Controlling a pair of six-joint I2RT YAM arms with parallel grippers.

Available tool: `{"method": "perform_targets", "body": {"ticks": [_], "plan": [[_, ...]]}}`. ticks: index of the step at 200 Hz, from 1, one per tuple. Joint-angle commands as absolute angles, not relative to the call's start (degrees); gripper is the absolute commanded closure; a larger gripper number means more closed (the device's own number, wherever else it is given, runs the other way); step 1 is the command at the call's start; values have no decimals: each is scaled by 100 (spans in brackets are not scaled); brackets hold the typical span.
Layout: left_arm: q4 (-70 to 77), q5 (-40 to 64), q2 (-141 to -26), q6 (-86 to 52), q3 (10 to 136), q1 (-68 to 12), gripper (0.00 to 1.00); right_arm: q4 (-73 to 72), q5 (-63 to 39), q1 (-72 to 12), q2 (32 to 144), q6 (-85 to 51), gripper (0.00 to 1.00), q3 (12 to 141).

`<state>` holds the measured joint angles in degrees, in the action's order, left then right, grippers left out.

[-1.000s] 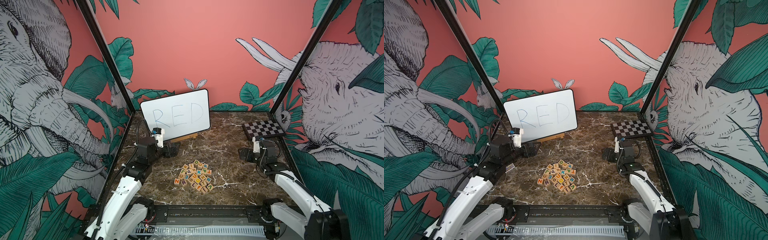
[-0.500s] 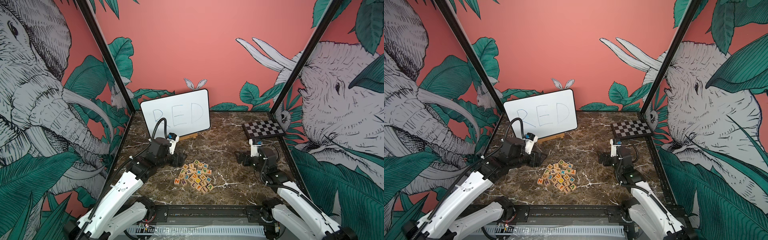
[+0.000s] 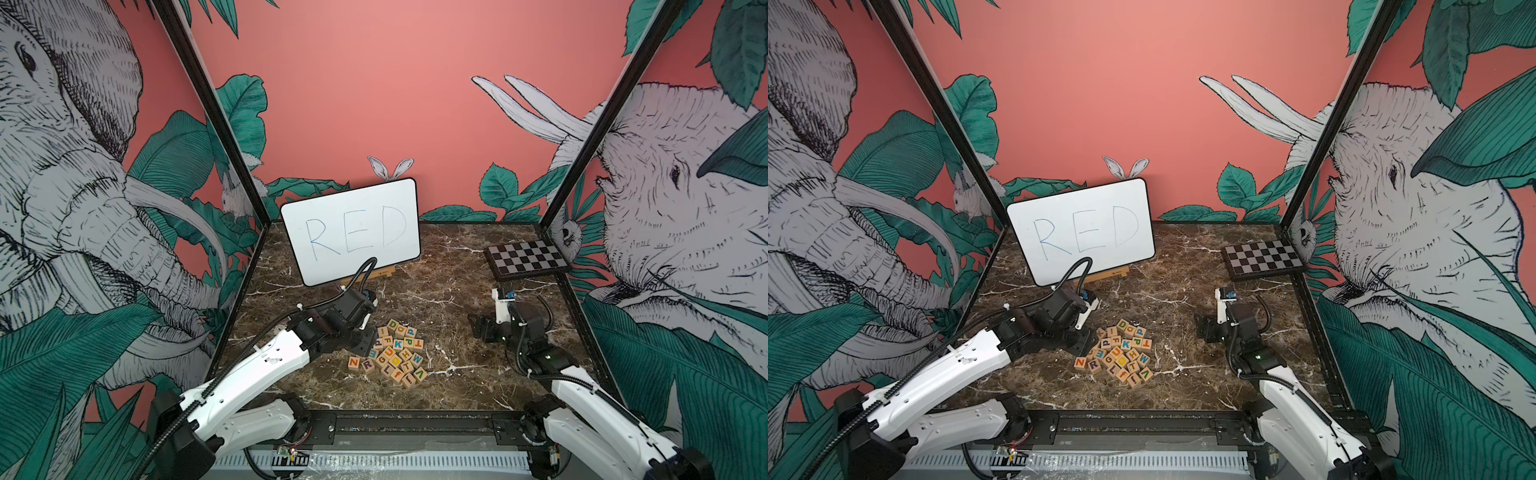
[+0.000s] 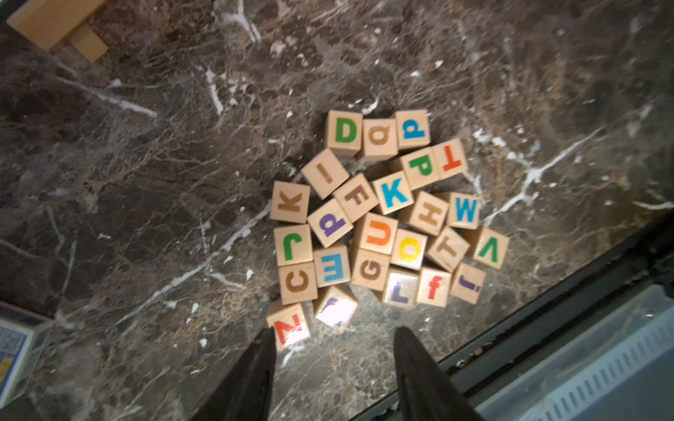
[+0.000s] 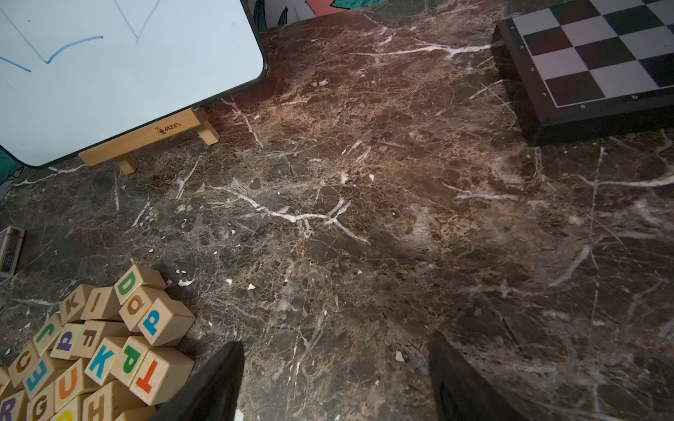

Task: Assemble the uppercase word "red" with letter blocks
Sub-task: Pick up the letter block from the center of the board.

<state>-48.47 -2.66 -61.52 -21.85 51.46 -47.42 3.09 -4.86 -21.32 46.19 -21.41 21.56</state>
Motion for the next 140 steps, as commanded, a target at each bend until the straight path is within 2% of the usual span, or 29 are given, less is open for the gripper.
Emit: {"method": "perform_targets", "body": {"ticks": [1, 19, 40, 60, 74, 92, 140], "plan": [[-5124, -577, -6102, -2872, 4943, -4846, 47, 78, -298, -2188, 4662, -2109, 21, 2092], [-5072, -621, -6027, -3509, 4716, -5084, 47, 79, -256, -2197, 4703, -2114, 21, 2108], [-5303, -1145, -5981, -4849, 4571, -5551, 46, 62, -202, -2206, 4730, -2132, 21, 2099], [-5868, -1968, -5944, -6260, 4607, -6162, 50, 67, -131, -2214, 4741, -2143, 21, 2084], [-5971, -2025, -5900, -7172, 4516, -6372, 54, 19, -131, -2217, 4766, -2145, 20, 2078], [-5501, -1919, -5859, -7272, 4326, -6454, 49, 9, -158, -2223, 4830, -2154, 19, 2085], [-4199, -1628, -5972, -7601, 3728, -6478, 50, 9, -121, -2227, 4847, -2153, 19, 2101]]}}
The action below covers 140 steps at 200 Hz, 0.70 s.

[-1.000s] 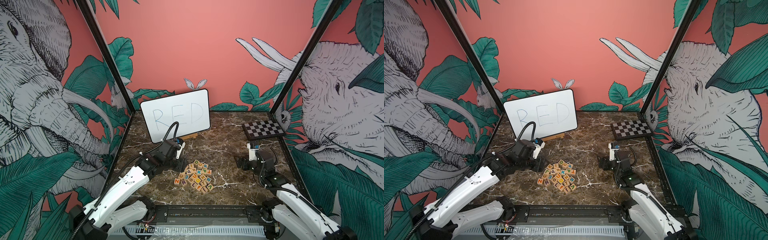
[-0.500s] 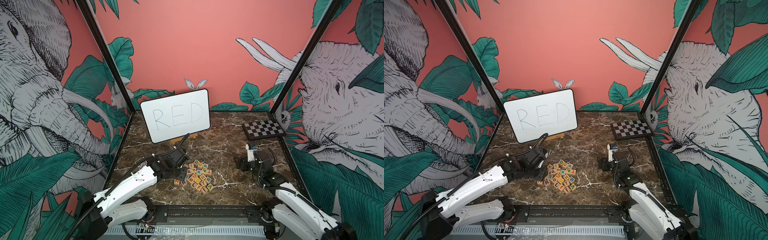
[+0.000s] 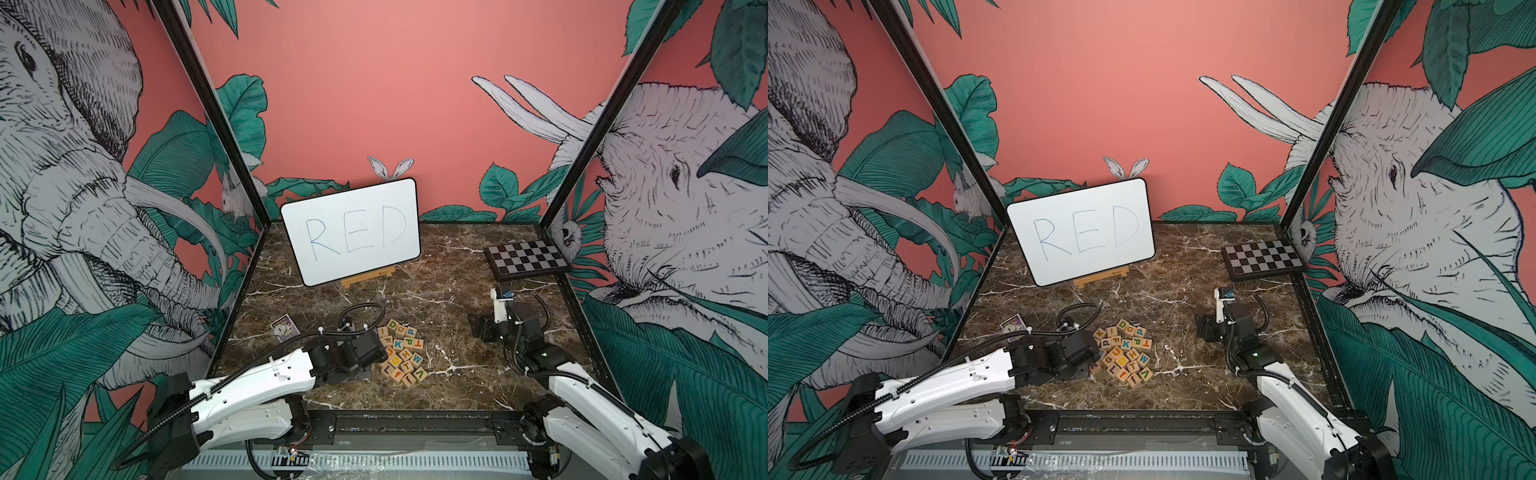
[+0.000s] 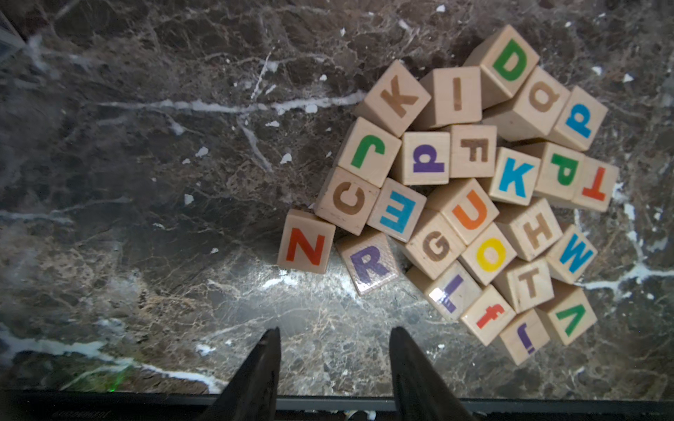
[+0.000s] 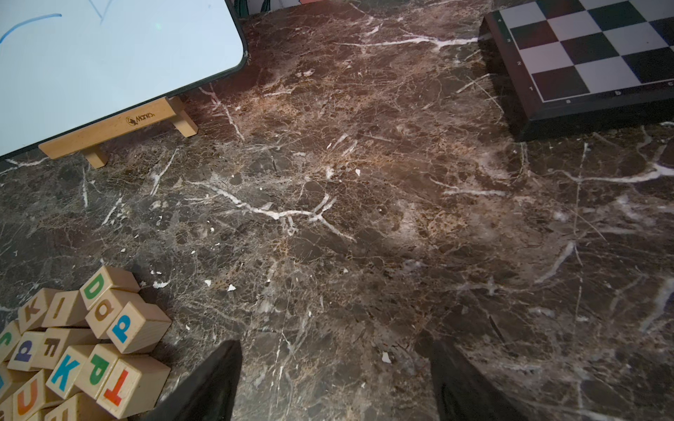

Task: Assemble the uppercase word "red" with letter blocks
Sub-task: Pick up the letter block from the center of the board.

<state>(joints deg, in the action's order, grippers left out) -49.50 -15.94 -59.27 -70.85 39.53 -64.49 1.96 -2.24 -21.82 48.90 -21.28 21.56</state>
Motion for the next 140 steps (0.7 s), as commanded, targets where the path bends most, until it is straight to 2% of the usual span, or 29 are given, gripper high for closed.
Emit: {"method": "perform_targets", "body": {"ticks": [1, 21, 140], "plan": [[-4191, -1627, -5974, -7615, 3718, -6478, 50, 9, -118, -2230, 4850, -2153, 19, 2096], [-4100, -1580, -6242, -7768, 3749, -6503, 53, 16, -88, -2232, 4818, -2162, 19, 2080], [-3937, -1760, -7238, -8183, 4017, -6601, 51, -40, -188, -2241, 4893, -2188, 18, 2087]]}}
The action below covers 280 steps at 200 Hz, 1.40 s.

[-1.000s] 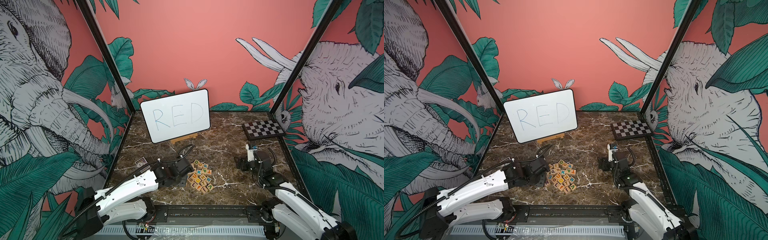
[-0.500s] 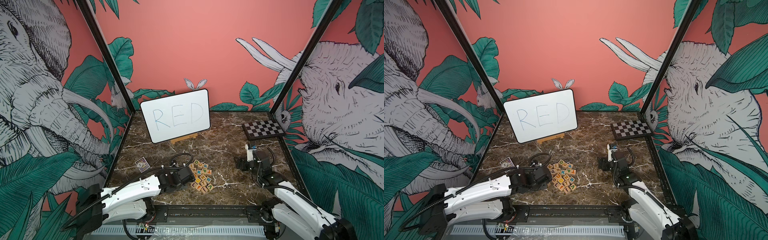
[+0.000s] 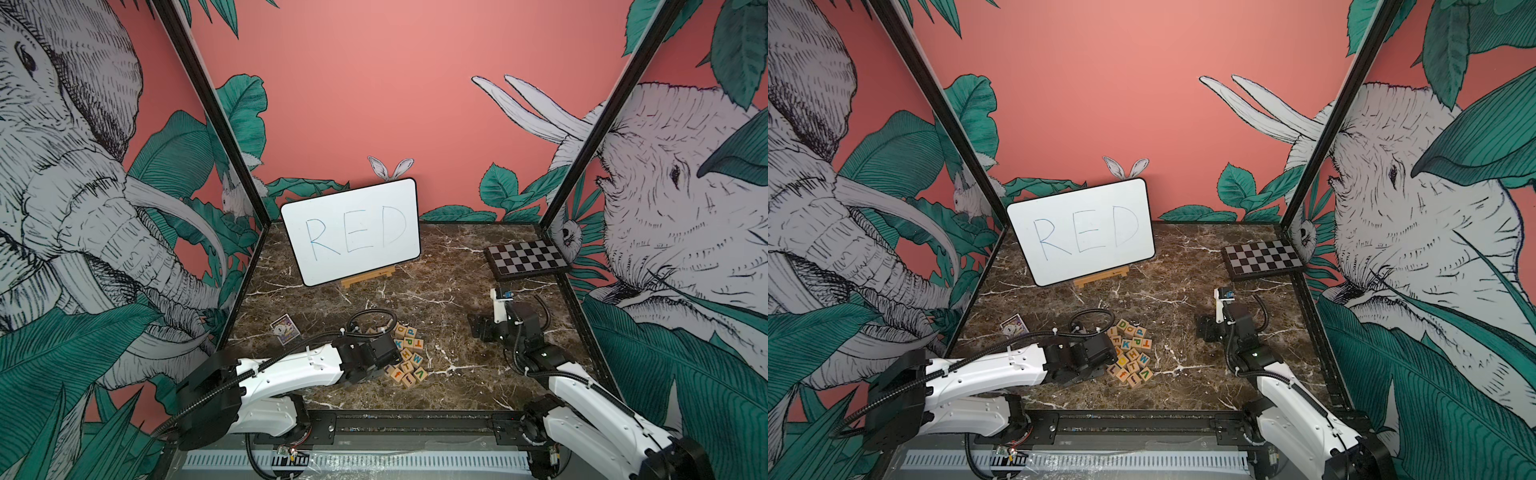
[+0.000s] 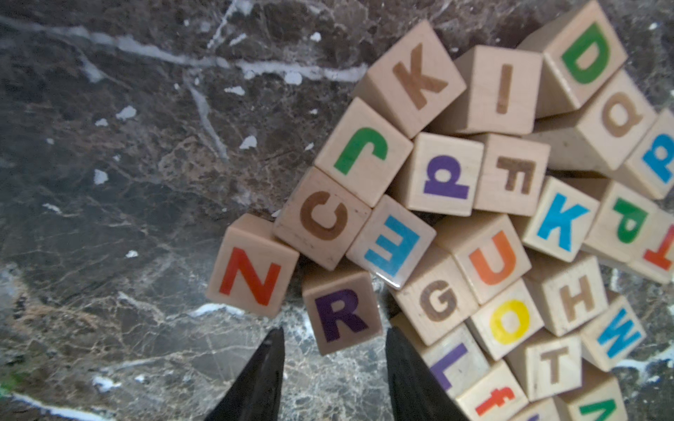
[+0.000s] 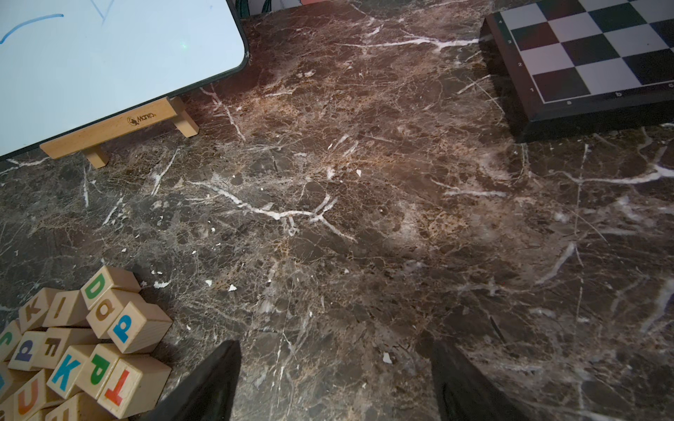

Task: Assemble the uppercase word "red" with letter blocks
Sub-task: Pick up the letter block from the center of the board.

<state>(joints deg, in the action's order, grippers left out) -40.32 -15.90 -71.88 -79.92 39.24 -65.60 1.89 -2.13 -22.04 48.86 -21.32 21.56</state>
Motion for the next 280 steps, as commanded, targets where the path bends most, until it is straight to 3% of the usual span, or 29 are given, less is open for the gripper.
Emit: {"method": "perform_targets", "body": {"ticks": [1, 117, 280], "plan": [[-3942, -1759, -7240, -8187, 4017, -6601, 51, -42, -191, -2241, 4894, -2188, 18, 2085], [-3865, -1924, -7619, -8341, 3893, -6606, 51, -53, -227, -2242, 4896, -2206, 18, 2078], [-4099, -1783, -7718, -7897, 4113, -6601, 67, -92, -289, -2246, 4930, -2223, 17, 2081]]}}
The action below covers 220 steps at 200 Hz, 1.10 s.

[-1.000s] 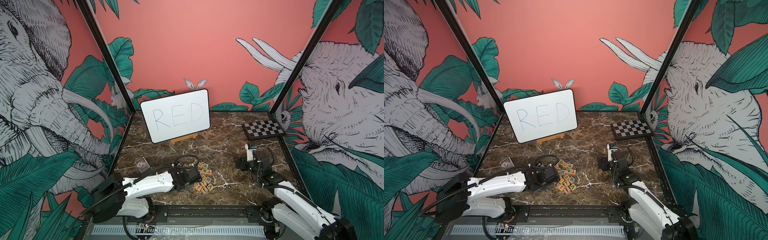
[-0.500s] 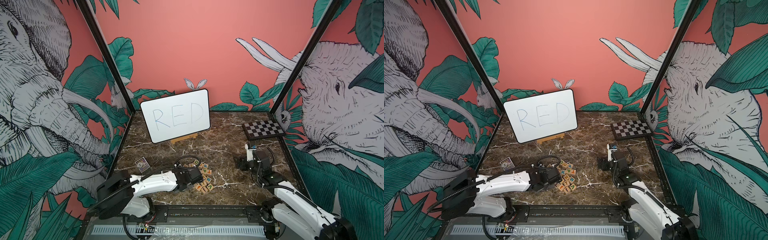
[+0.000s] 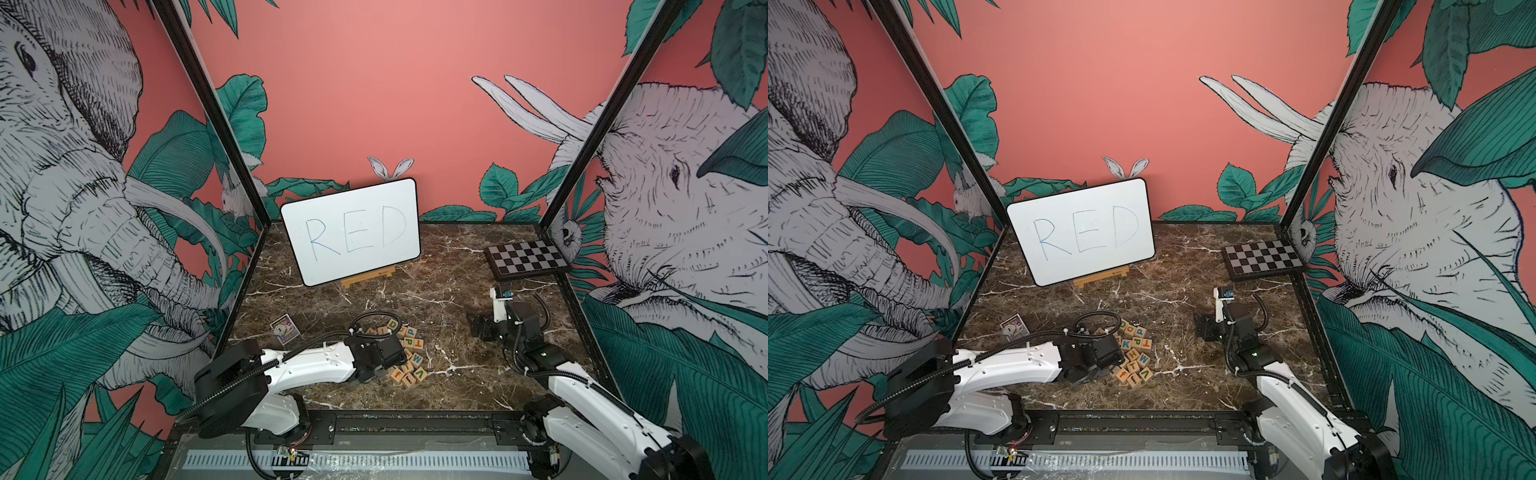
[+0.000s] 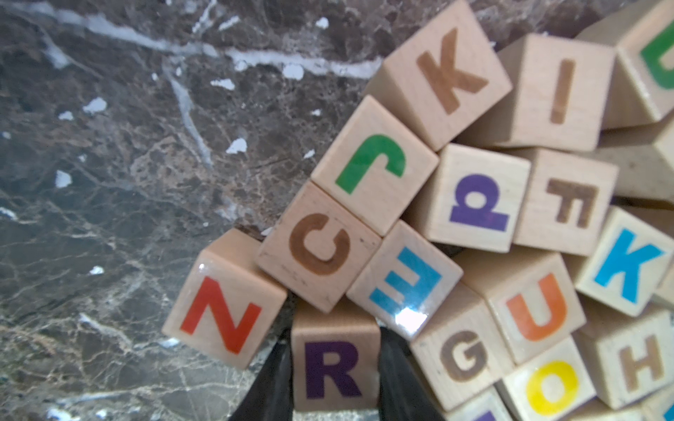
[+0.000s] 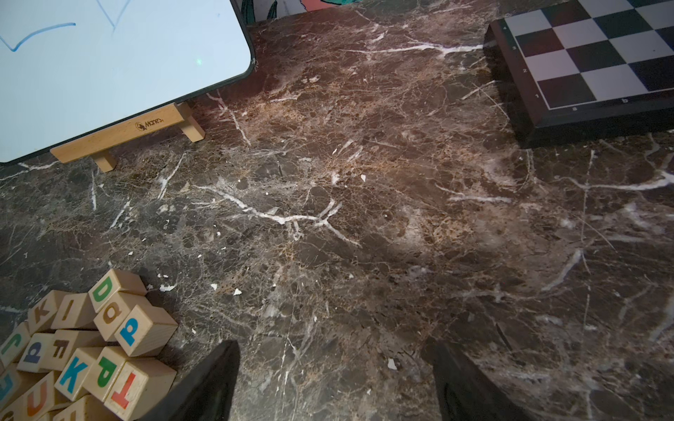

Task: Assemble the uppercase word "red" with letter blocks
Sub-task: Pick up the letter block from the center of the board.

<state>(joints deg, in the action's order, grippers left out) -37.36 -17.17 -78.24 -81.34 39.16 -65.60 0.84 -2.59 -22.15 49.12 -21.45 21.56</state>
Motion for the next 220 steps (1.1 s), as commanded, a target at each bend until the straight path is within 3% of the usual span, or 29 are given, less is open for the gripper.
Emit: {"method": "perform_targets", "body": {"ticks": [1, 59, 108, 169, 220], "plan": [[-4120, -1775, -7718, -7886, 4126, -6605, 67, -90, -290, -2248, 4931, -2223, 17, 2078], [-5502, -1680, -7575, -6656, 4959, -6601, 68, -81, -313, -2250, 4896, -2232, 16, 2079], [-6671, -2645, -7104, -5978, 6001, -6600, 68, -89, -430, -2250, 4860, -2270, 16, 2086], [-6011, -2641, -7778, -4556, 7030, -5547, 68, -115, -542, -2250, 4895, -2311, 16, 2092], [-5186, -2343, -9235, -4089, 7659, -4772, 67, -117, -579, -2250, 4893, -2338, 16, 2092]]}}
